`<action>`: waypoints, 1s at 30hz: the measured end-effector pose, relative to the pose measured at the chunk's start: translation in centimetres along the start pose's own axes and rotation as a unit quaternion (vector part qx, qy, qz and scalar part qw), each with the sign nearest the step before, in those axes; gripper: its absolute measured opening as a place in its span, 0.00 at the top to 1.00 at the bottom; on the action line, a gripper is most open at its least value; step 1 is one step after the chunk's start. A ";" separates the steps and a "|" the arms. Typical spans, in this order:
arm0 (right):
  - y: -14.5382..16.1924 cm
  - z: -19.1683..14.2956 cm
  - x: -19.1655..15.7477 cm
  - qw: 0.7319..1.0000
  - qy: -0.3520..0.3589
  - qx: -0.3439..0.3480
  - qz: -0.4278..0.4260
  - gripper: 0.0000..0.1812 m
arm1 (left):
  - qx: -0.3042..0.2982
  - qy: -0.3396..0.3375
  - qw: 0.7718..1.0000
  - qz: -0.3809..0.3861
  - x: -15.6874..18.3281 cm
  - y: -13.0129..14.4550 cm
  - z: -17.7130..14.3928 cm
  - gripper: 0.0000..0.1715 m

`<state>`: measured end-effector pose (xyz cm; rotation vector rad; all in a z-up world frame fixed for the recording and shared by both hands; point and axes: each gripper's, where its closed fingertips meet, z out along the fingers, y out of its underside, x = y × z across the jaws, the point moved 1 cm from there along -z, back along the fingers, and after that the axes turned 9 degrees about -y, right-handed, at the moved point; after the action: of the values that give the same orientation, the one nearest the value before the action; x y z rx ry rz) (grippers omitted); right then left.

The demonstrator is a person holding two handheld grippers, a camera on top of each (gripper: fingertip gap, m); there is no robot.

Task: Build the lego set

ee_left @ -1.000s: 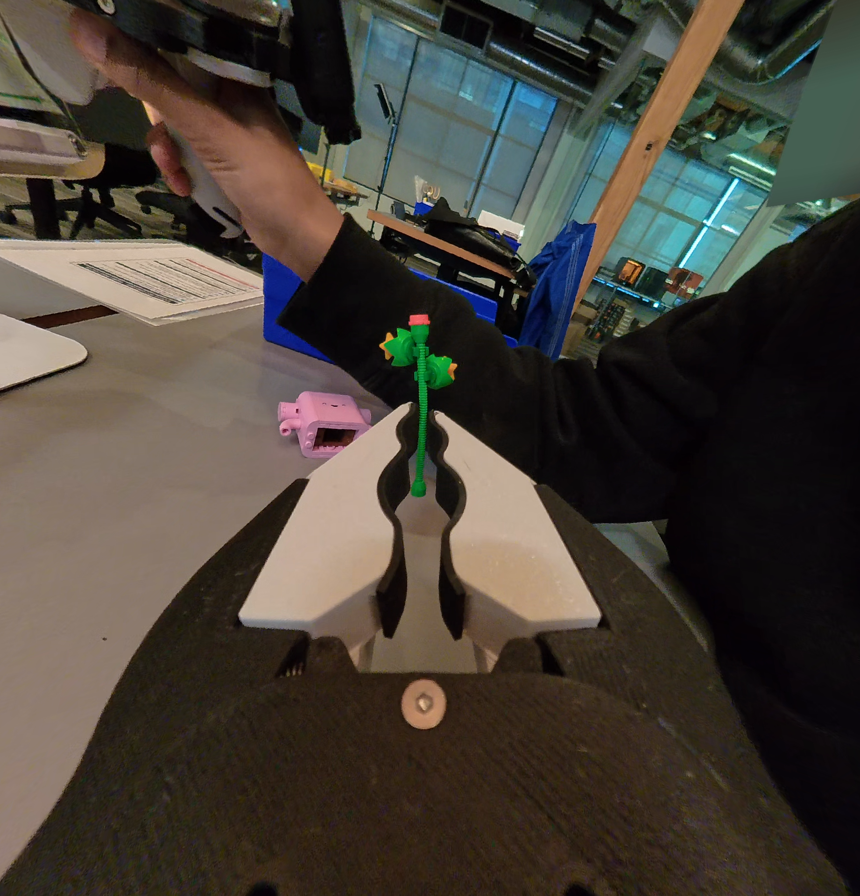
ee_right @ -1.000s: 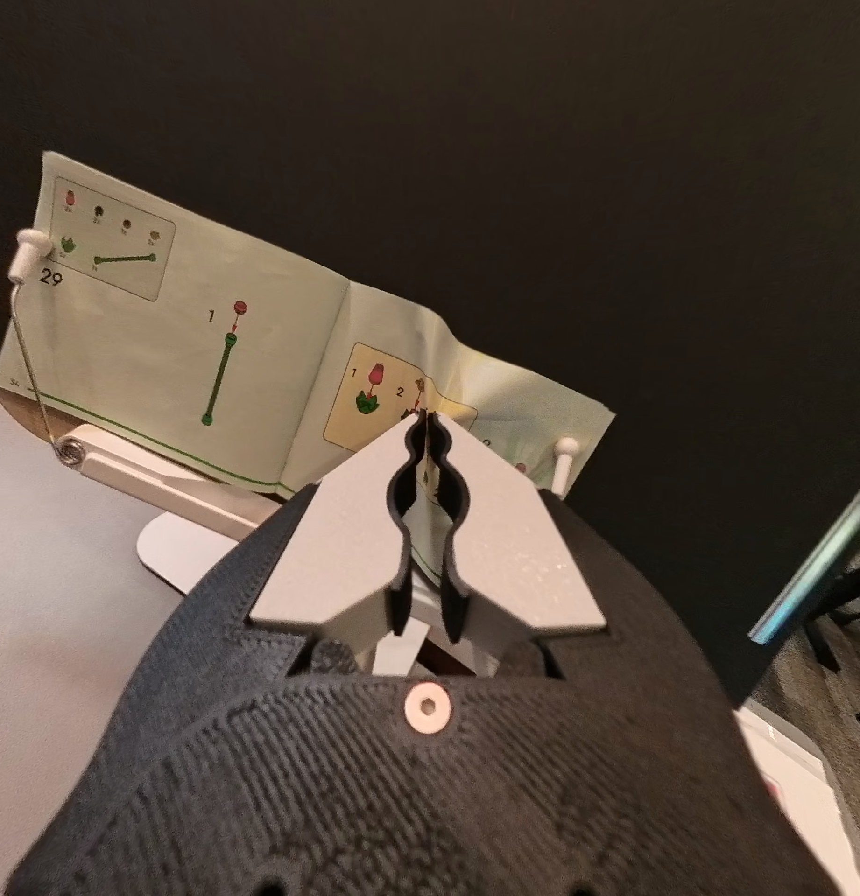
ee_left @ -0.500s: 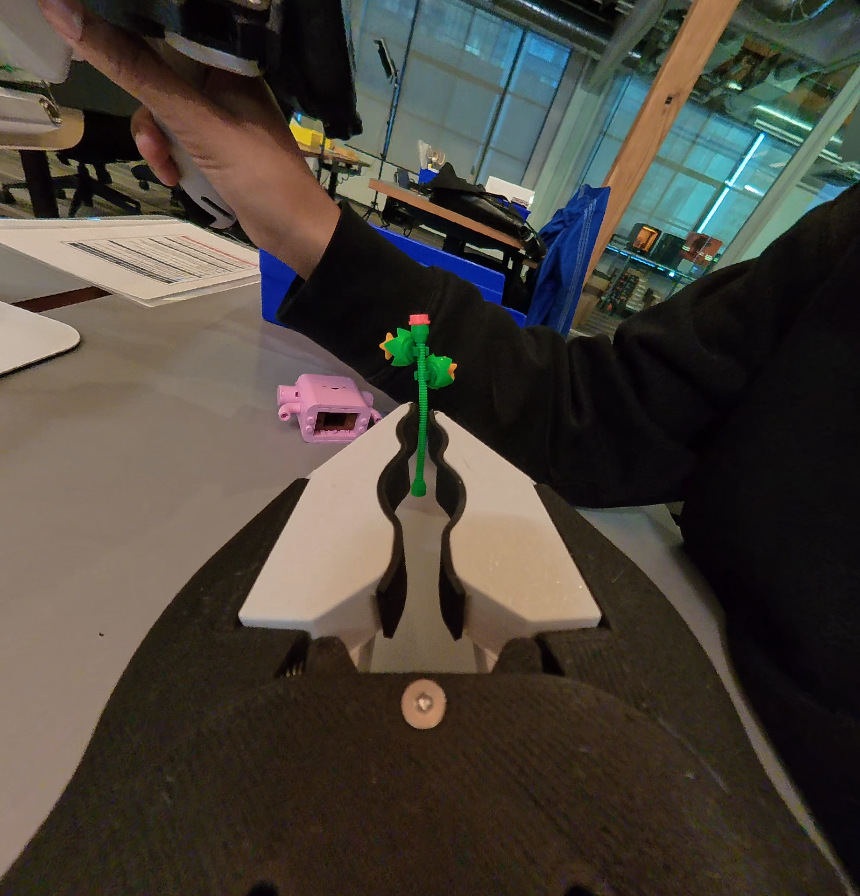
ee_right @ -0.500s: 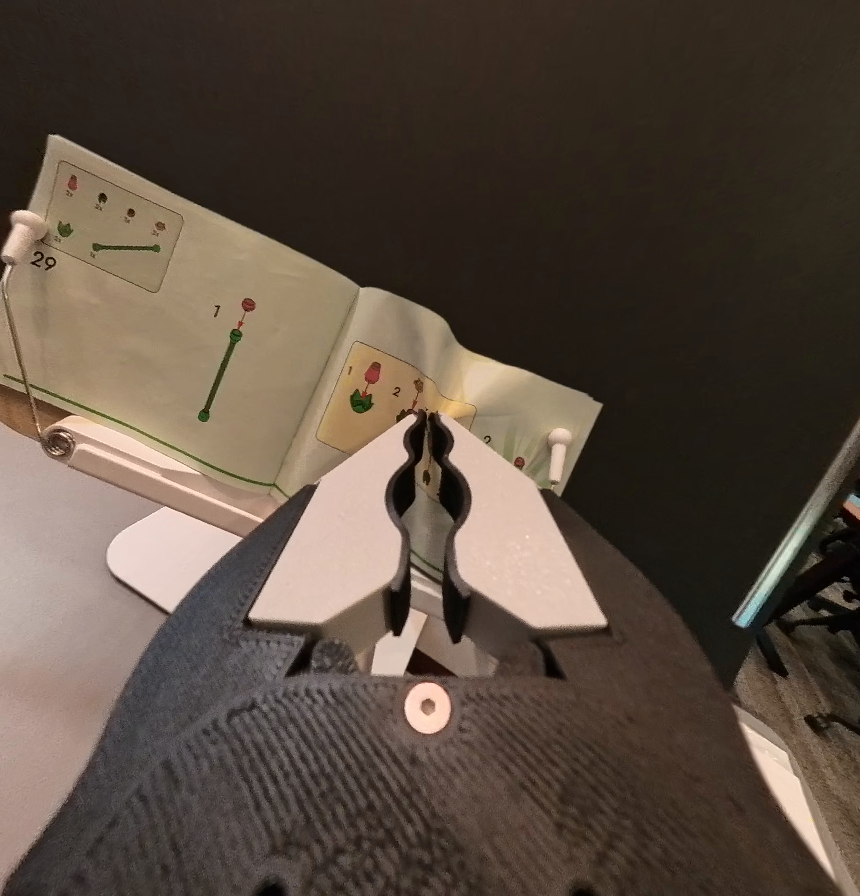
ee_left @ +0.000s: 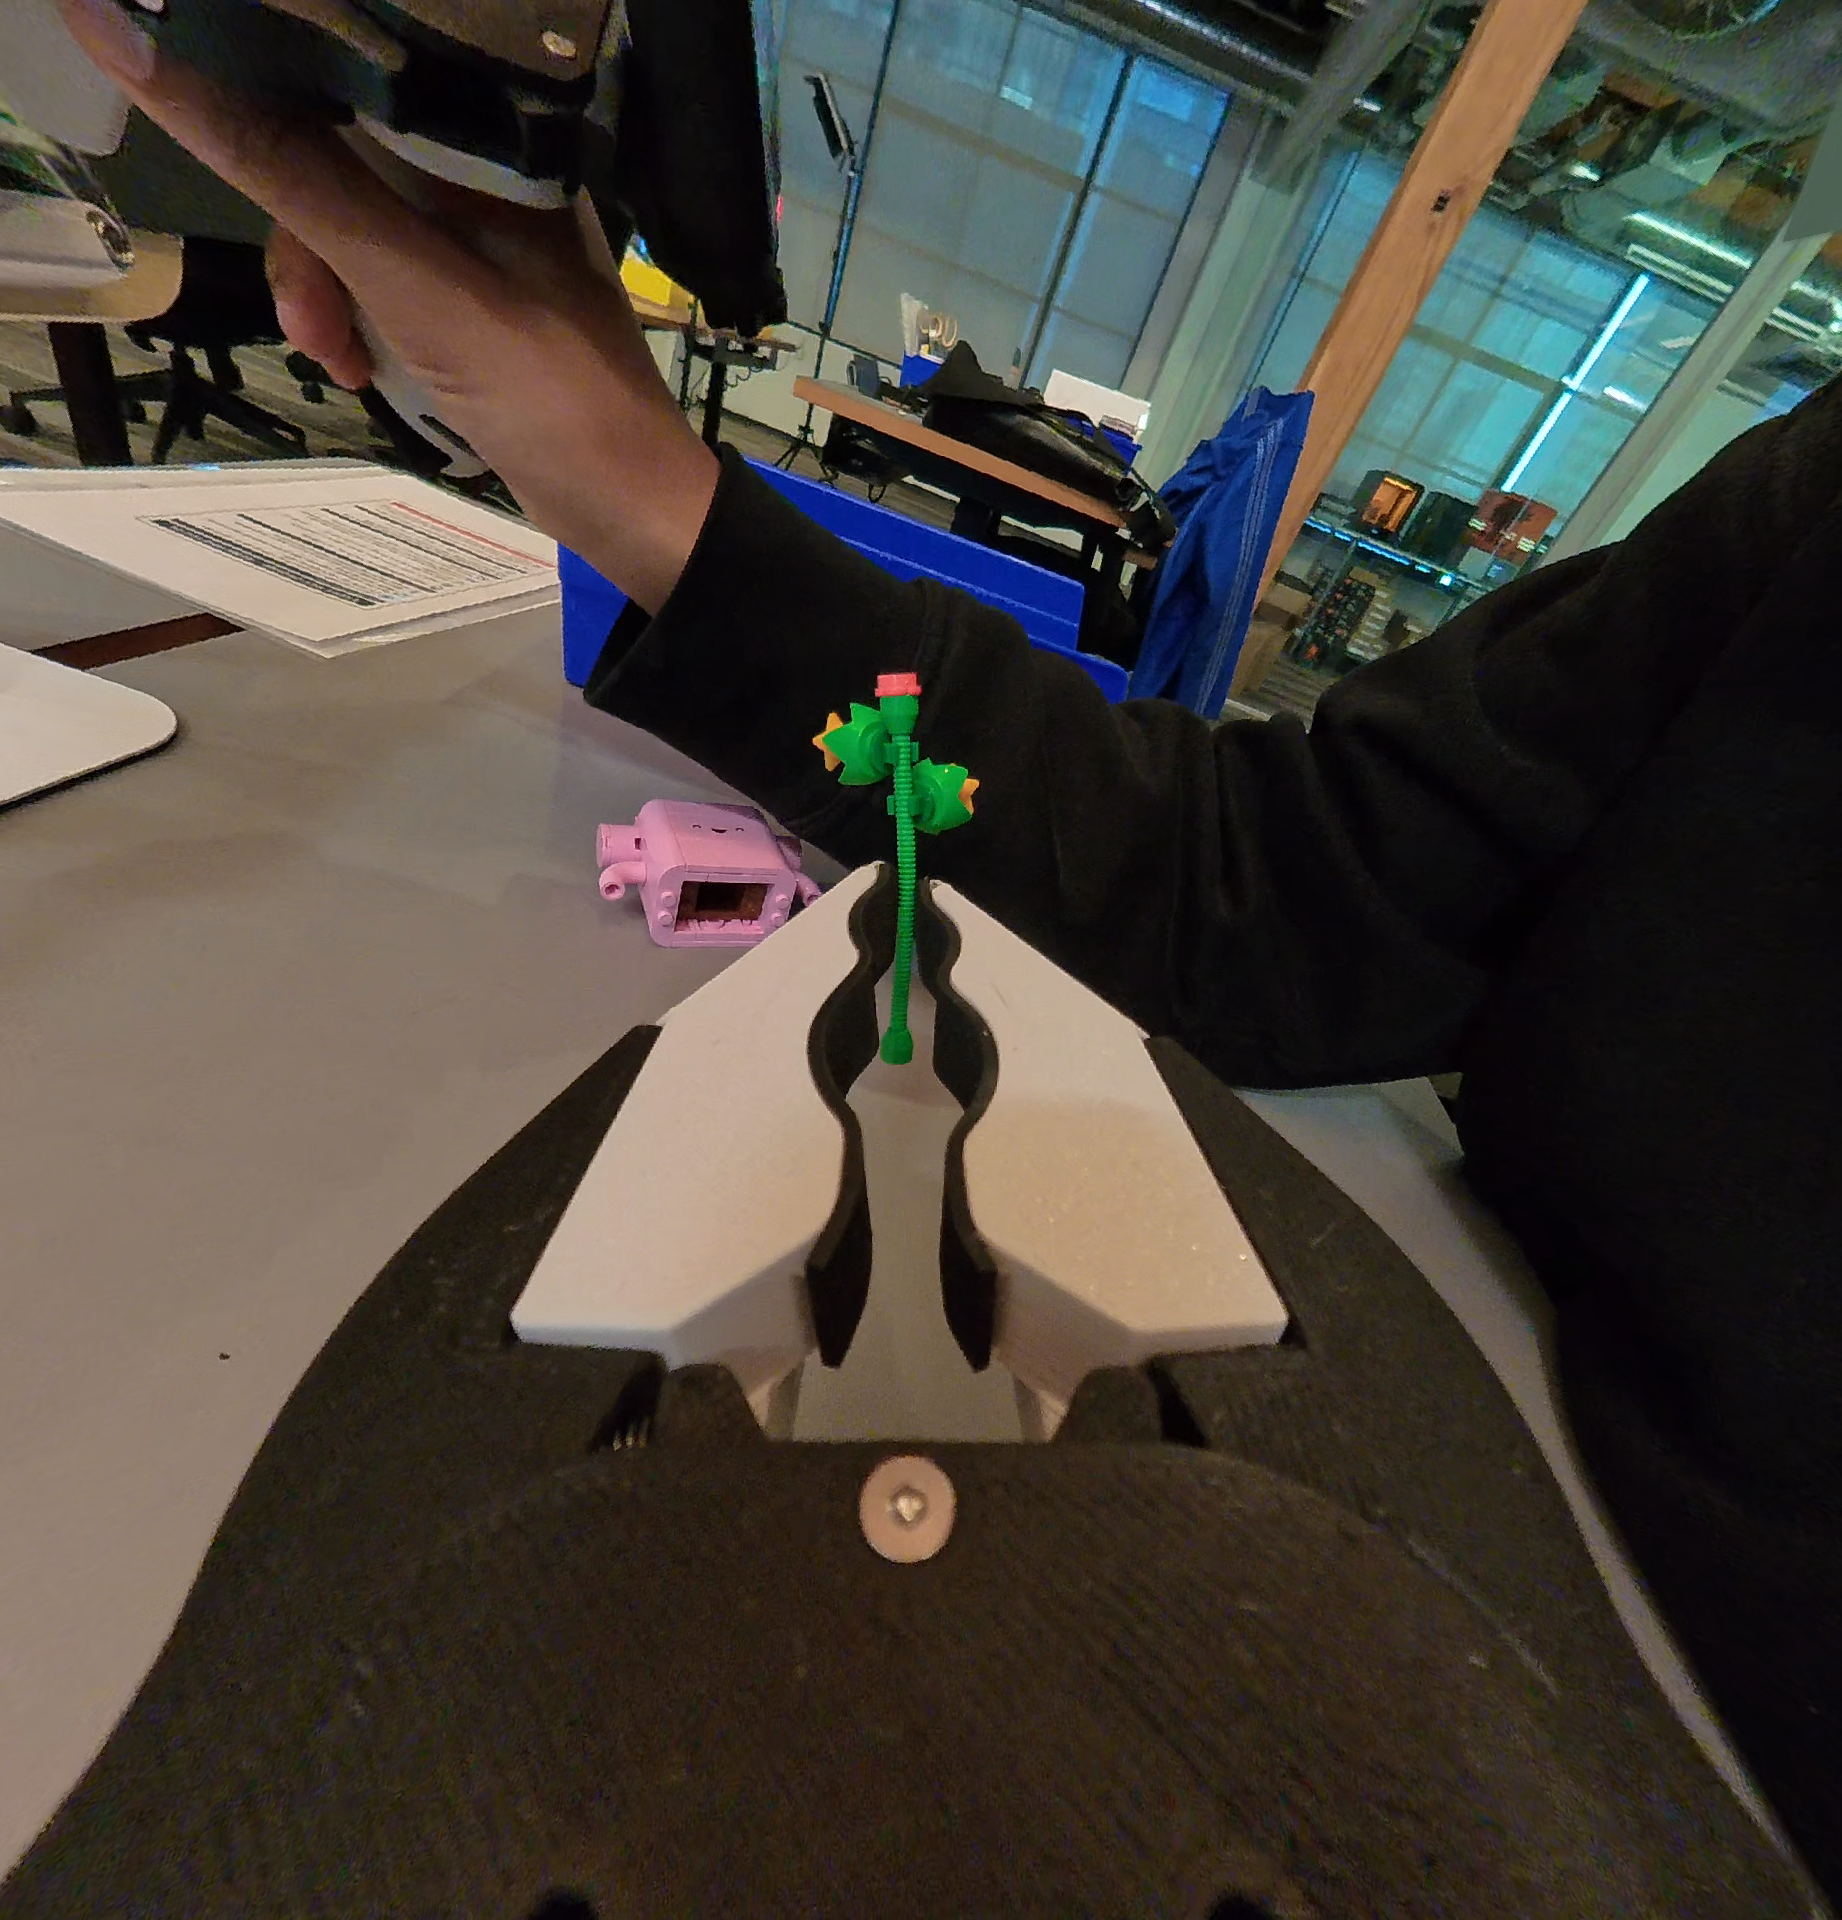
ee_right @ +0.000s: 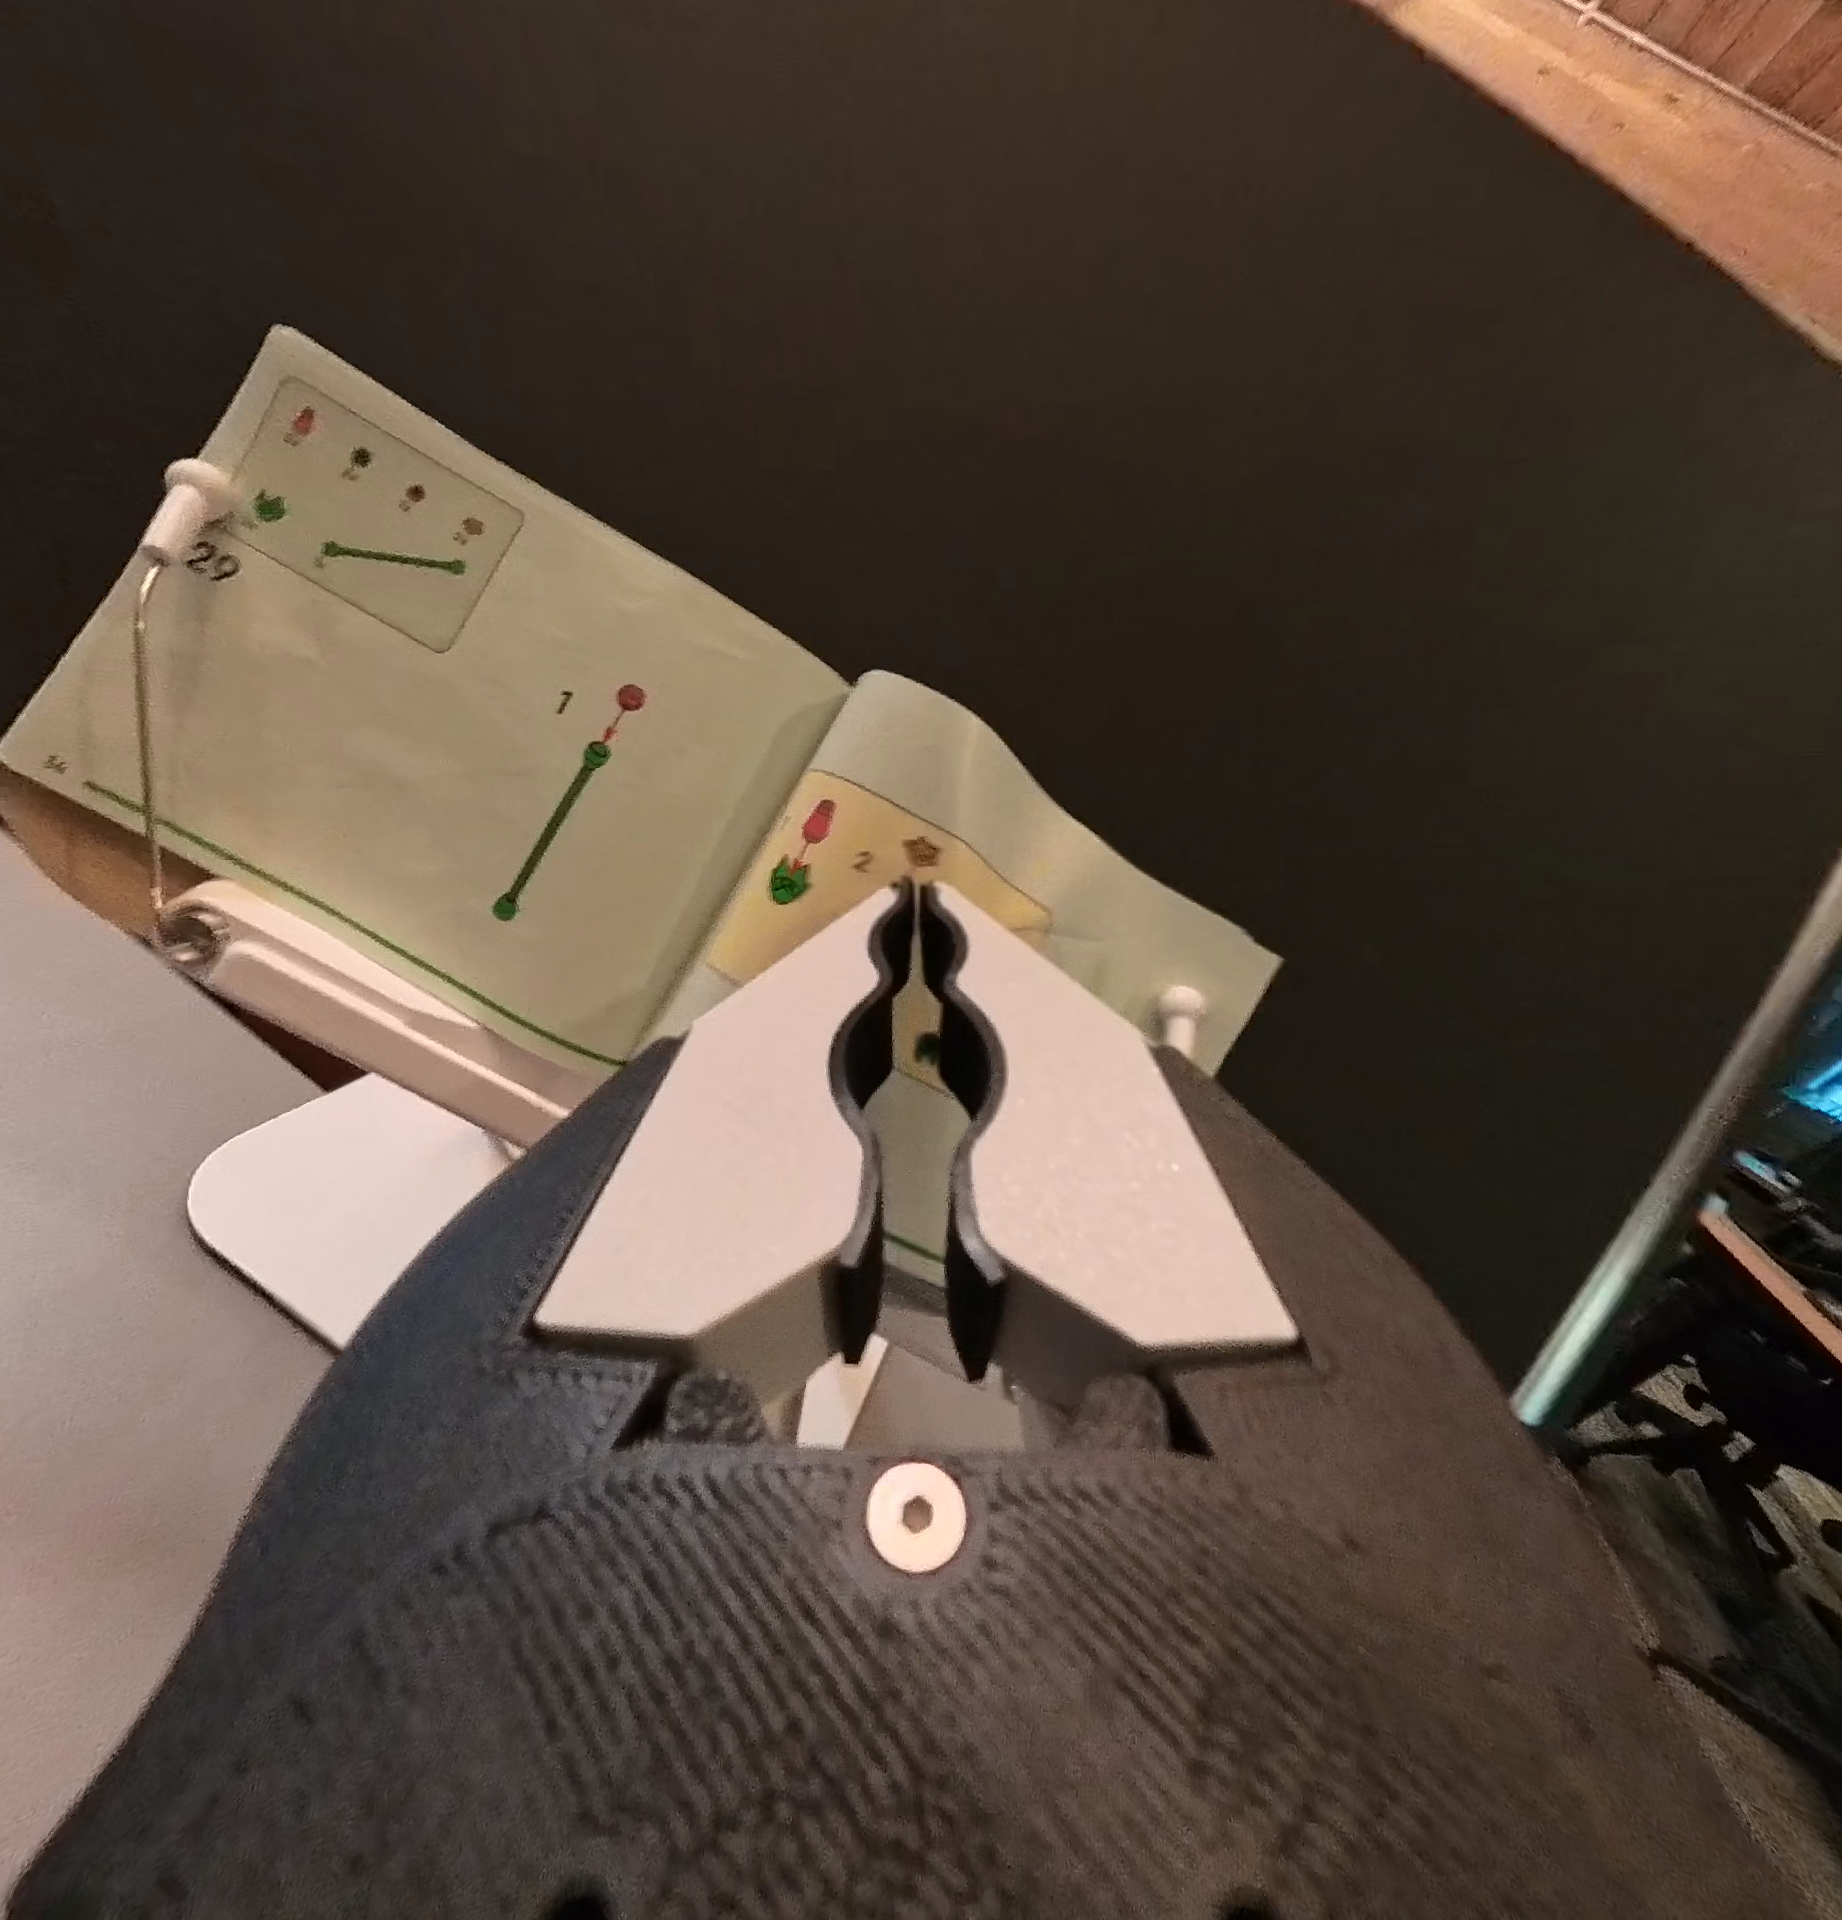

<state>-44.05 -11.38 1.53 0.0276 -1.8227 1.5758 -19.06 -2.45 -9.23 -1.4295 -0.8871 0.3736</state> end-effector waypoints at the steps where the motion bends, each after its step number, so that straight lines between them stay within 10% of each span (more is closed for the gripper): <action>1: 0.0 -0.2 0.6 1.000 0.008 0.007 0.007 0.97 | 0.000 0.000 1.000 0.000 0.0 0.0 0.0 1.00; 8: 3.8 -1.2 5.6 0.980 0.013 0.018 0.199 0.77 | 0.000 0.002 1.000 -0.003 0.0 0.0 0.0 1.00; 12: 5.5 -0.9 5.6 0.971 -0.012 0.005 0.241 1.00 | -0.006 0.004 1.000 -0.004 0.1 0.3 0.2 1.00; 30: 6.0 -1.3 6.4 0.961 0.019 0.029 0.276 1.00 | -0.009 0.005 1.000 -0.004 0.1 0.3 0.2 1.00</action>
<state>-50.89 -6.04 -0.33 -0.5226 -1.8468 1.9862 -19.07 -2.17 -9.55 -1.4427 -0.8906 0.3536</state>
